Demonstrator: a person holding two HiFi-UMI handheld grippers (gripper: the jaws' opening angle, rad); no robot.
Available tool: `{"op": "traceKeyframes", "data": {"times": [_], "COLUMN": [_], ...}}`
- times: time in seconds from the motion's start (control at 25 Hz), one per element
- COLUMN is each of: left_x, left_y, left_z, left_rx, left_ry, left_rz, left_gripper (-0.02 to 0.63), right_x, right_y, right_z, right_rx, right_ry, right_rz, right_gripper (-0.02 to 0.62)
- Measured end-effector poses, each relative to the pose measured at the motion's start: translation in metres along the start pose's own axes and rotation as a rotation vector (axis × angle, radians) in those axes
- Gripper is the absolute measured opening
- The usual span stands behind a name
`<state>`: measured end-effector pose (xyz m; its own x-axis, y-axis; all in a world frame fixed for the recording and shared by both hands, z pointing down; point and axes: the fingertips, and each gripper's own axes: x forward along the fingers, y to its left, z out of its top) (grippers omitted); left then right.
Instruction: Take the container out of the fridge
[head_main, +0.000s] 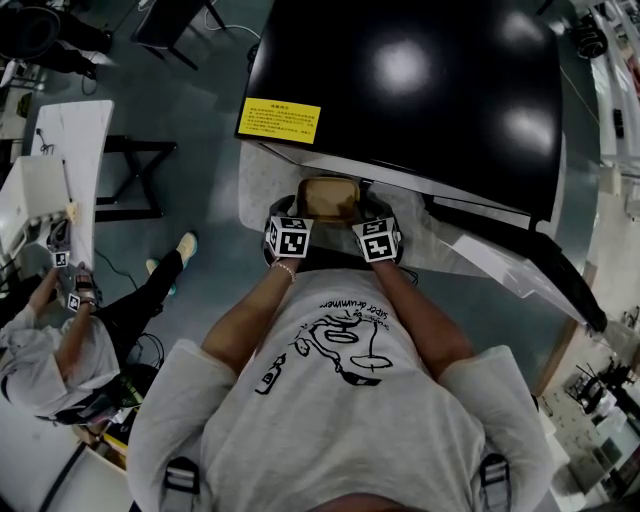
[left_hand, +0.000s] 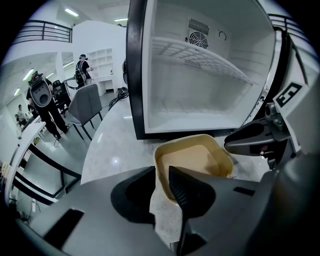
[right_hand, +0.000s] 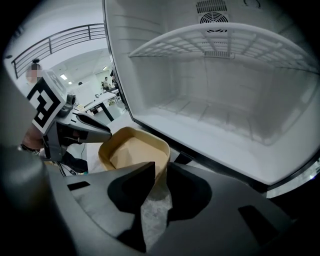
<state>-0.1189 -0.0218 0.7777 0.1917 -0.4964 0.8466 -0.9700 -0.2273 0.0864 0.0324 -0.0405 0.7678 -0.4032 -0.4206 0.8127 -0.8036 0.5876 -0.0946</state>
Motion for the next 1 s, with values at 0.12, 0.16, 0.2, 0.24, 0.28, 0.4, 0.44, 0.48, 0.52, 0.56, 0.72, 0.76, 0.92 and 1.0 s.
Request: {"op": "traceKeyframes", "data": {"times": [0.12,0.16,0.2,0.24,0.28,0.4,0.44,0.48,0.52,0.56,0.72,0.76,0.92,1.0], "left_x": [-0.005,-0.006,-0.008,-0.01,-0.011,-0.019,-0.022,-0.025,-0.028,-0.032,-0.047,-0.051,-0.069,-0.077], "left_y": [-0.003,-0.005,-0.006,-0.008,-0.01,-0.017,-0.02,-0.022,-0.025,-0.027,-0.04,-0.042,-0.05,-0.053], "left_z": [0.007,0.01,0.013,0.016,0.019,0.029,0.033,0.036,0.04,0.044,0.061,0.065,0.09,0.1], "left_rx": [0.002,0.001,0.001,0.001,0.001,0.001,0.001,0.001,0.004,0.011,0.026,0.025,0.046,0.048], "left_ry": [-0.02,-0.027,-0.035,-0.043,-0.052,-0.081,-0.091,-0.101,-0.111,-0.123,-0.164,-0.172,-0.238,-0.264], "left_rz": [-0.006,-0.009,-0.013,-0.017,-0.021,-0.036,-0.043,-0.049,-0.055,-0.061,-0.089,-0.095,-0.109,-0.12], "left_gripper": [0.094,0.094,0.094,0.094,0.094,0.094,0.094,0.093,0.094,0.092,0.087,0.086,0.078,0.075], "right_x": [-0.004,-0.005,-0.007,-0.01,-0.013,-0.025,-0.028,-0.032,-0.036,-0.04,-0.055,-0.06,-0.078,-0.089], "right_y": [-0.002,-0.002,-0.003,-0.004,-0.005,-0.007,-0.008,-0.008,-0.009,-0.009,-0.009,-0.009,-0.008,-0.007], "right_z": [0.005,0.006,0.007,0.008,0.011,0.022,0.025,0.028,0.032,0.036,0.05,0.054,0.072,0.082], "right_rx": [0.006,0.005,0.003,0.0,-0.002,-0.006,-0.008,-0.011,-0.013,-0.015,-0.013,-0.012,-0.011,-0.017], "right_ry": [-0.026,-0.035,-0.041,-0.045,-0.047,-0.072,-0.084,-0.096,-0.107,-0.117,-0.162,-0.174,-0.223,-0.248], "right_rz": [0.003,0.004,0.003,0.003,0.002,0.004,0.004,0.004,0.005,0.006,0.011,0.014,0.025,0.027], "right_gripper": [0.083,0.083,0.083,0.083,0.083,0.083,0.083,0.083,0.083,0.083,0.083,0.081,0.081,0.081]}}
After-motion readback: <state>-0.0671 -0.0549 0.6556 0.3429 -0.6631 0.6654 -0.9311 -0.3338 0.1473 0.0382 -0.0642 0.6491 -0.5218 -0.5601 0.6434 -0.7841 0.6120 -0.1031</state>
